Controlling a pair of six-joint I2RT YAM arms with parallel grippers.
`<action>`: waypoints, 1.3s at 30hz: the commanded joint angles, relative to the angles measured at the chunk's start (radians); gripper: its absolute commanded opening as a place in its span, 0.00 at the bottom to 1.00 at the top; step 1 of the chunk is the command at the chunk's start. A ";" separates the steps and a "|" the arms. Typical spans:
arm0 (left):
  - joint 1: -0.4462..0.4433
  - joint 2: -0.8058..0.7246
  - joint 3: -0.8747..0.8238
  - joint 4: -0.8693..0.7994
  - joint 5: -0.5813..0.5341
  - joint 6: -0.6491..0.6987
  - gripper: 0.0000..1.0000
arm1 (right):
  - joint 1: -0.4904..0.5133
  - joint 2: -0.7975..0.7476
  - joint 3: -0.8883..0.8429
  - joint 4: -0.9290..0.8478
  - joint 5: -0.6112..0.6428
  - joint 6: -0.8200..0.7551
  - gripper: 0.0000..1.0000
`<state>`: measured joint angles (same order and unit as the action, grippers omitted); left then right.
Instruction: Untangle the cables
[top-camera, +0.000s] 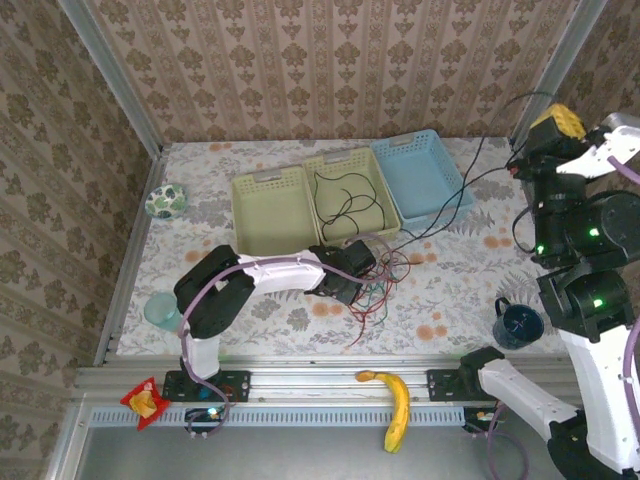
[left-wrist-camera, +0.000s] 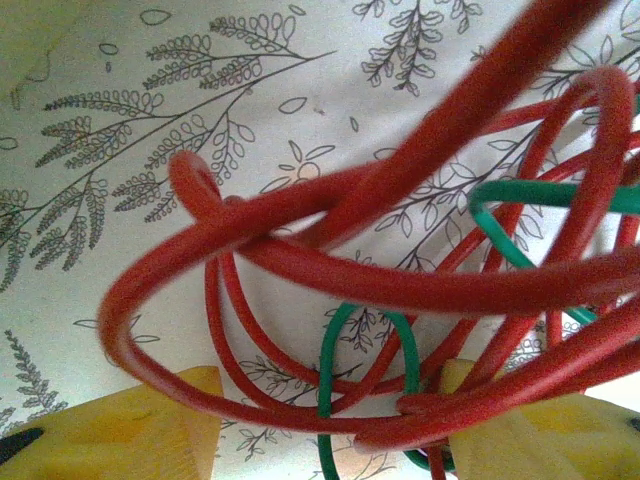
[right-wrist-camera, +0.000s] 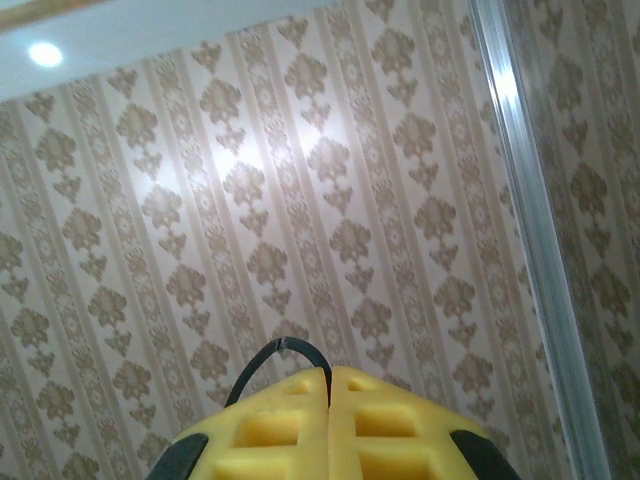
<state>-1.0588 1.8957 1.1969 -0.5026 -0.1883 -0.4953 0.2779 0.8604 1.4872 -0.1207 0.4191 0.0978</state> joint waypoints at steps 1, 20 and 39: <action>0.029 0.060 -0.078 -0.159 -0.096 -0.045 0.60 | -0.009 0.025 0.106 0.064 -0.064 -0.059 0.00; 0.043 0.000 -0.076 -0.161 -0.110 -0.049 0.69 | -0.010 0.354 0.613 -0.242 -0.267 0.016 0.00; 0.081 -0.451 -0.039 -0.145 -0.440 -0.187 0.94 | 0.063 0.932 1.103 -0.552 -0.290 0.152 0.00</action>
<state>-1.0054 1.4841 1.1759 -0.5655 -0.5117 -0.5690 0.3202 1.7748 2.5427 -0.6468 0.0986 0.2604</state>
